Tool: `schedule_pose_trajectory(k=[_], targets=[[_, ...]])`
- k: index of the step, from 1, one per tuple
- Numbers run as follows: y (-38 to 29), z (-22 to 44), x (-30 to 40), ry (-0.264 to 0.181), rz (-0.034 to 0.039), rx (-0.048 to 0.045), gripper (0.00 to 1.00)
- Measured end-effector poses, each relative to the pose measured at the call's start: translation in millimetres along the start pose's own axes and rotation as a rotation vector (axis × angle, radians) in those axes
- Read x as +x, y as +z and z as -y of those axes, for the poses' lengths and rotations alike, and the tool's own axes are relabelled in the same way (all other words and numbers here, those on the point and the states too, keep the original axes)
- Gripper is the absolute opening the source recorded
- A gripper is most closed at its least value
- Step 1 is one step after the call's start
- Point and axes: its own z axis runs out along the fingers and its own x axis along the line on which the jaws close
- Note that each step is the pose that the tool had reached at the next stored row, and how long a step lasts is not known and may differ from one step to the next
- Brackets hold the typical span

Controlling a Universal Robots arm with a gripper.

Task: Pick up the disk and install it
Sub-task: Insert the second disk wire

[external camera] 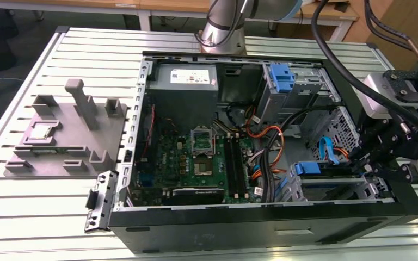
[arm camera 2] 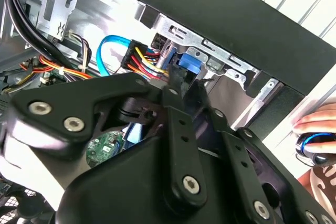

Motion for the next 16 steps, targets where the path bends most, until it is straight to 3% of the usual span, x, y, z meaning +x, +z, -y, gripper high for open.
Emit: schedule_pose_trajectory(k=[1,16], targets=[[0.0,0.0,0.0,0.000,0.0000,0.0000,0.29],[5.2,-0.2,0.0,0.000,-0.0017,-0.0003,0.29]])
